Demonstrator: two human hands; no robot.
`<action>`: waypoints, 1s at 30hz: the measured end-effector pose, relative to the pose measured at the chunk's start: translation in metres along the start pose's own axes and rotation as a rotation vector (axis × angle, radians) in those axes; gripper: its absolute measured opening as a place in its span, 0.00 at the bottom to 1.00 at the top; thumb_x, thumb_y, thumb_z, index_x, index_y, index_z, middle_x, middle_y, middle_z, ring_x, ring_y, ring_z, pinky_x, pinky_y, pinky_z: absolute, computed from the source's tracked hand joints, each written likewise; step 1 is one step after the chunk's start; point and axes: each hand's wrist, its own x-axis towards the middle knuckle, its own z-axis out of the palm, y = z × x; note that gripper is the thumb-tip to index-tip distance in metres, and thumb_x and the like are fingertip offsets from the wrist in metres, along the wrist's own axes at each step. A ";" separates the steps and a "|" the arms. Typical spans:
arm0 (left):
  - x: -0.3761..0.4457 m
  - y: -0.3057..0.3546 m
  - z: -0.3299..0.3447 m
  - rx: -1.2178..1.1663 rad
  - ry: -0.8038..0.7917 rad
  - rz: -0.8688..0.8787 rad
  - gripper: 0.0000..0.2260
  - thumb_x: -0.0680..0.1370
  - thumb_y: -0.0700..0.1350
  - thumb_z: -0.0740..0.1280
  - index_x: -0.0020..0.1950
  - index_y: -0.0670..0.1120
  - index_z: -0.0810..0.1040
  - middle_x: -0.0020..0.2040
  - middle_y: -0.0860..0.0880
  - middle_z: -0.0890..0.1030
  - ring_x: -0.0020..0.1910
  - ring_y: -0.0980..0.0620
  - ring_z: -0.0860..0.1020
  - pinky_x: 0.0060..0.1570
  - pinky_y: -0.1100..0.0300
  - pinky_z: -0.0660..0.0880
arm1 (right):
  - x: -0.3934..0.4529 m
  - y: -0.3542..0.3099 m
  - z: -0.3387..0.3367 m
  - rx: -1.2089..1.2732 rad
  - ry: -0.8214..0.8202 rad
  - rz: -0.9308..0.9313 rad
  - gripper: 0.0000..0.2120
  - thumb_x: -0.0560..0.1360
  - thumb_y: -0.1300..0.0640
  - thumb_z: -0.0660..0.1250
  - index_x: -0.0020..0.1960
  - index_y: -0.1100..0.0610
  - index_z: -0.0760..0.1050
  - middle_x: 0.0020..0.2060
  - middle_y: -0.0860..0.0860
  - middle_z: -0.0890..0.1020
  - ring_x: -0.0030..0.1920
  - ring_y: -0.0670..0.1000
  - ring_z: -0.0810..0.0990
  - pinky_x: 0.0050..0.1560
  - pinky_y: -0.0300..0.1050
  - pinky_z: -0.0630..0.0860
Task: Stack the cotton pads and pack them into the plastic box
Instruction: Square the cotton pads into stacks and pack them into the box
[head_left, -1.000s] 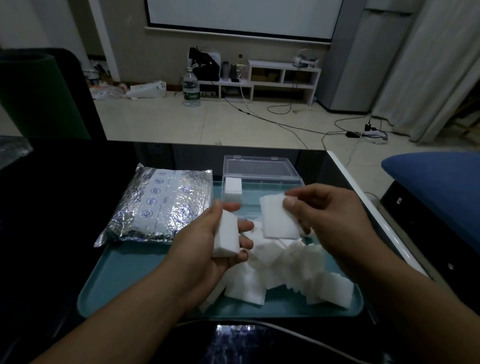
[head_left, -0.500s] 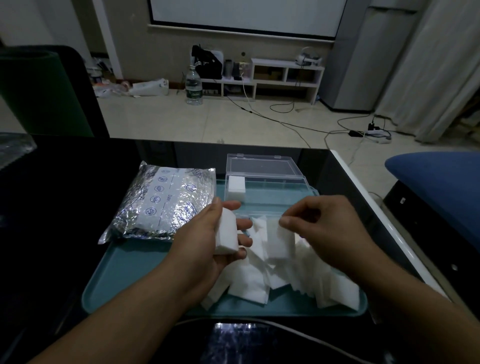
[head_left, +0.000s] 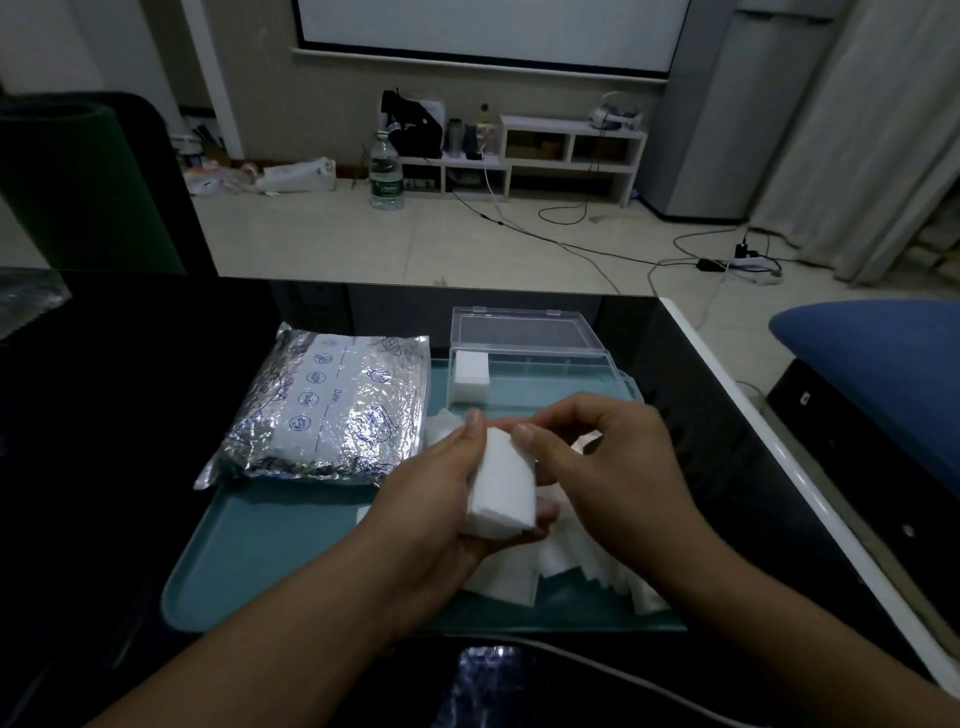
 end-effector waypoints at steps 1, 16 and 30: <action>0.001 0.000 -0.001 0.007 0.005 0.008 0.20 0.82 0.54 0.57 0.60 0.41 0.79 0.50 0.36 0.84 0.33 0.44 0.79 0.35 0.54 0.78 | 0.000 0.002 0.001 -0.072 0.015 -0.053 0.04 0.72 0.50 0.71 0.40 0.49 0.80 0.35 0.44 0.81 0.40 0.43 0.78 0.40 0.40 0.75; 0.001 0.002 -0.008 -0.104 -0.042 -0.045 0.18 0.83 0.52 0.55 0.61 0.41 0.77 0.47 0.34 0.82 0.35 0.40 0.82 0.35 0.52 0.81 | -0.011 -0.004 -0.012 -0.147 -0.369 -0.248 0.37 0.66 0.44 0.74 0.71 0.39 0.61 0.60 0.34 0.73 0.63 0.34 0.69 0.62 0.29 0.66; 0.007 -0.002 -0.011 -0.159 -0.163 -0.098 0.21 0.82 0.54 0.56 0.66 0.42 0.76 0.61 0.31 0.78 0.55 0.32 0.79 0.48 0.46 0.81 | -0.014 -0.012 -0.015 0.020 -0.435 -0.161 0.43 0.67 0.57 0.78 0.74 0.44 0.59 0.62 0.44 0.73 0.57 0.29 0.70 0.46 0.19 0.68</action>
